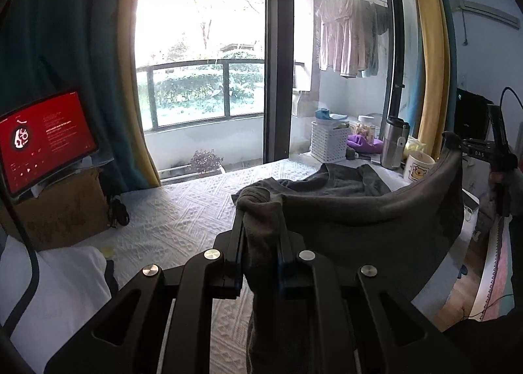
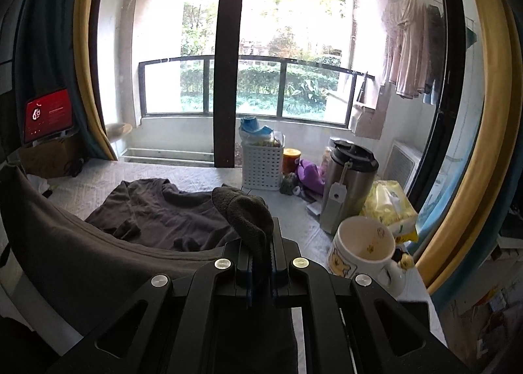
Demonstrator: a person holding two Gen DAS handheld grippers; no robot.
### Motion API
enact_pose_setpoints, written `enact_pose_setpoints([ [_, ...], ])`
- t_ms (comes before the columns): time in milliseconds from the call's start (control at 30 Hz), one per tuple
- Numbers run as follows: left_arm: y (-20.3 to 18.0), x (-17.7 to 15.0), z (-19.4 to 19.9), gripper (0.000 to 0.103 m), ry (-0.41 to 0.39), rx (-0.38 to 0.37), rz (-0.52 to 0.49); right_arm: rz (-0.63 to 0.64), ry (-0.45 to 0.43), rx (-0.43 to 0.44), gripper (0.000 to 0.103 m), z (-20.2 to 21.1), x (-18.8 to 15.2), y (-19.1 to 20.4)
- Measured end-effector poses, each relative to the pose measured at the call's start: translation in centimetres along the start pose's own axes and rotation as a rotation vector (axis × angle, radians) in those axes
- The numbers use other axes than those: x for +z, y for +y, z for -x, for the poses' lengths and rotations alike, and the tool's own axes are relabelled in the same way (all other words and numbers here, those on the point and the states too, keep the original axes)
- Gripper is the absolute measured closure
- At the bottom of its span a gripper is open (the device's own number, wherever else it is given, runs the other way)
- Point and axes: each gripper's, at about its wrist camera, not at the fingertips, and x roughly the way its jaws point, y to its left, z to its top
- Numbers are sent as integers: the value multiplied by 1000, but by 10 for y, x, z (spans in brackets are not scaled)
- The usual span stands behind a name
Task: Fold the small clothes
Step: 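Lower the held hem onto the collar with both grippers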
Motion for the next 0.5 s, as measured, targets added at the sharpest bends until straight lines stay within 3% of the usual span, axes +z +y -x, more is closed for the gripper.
enact_pose_setpoints([
  [500,23,26,-38,90,-1,11,30,2,1,9,96,-51,37,-12],
])
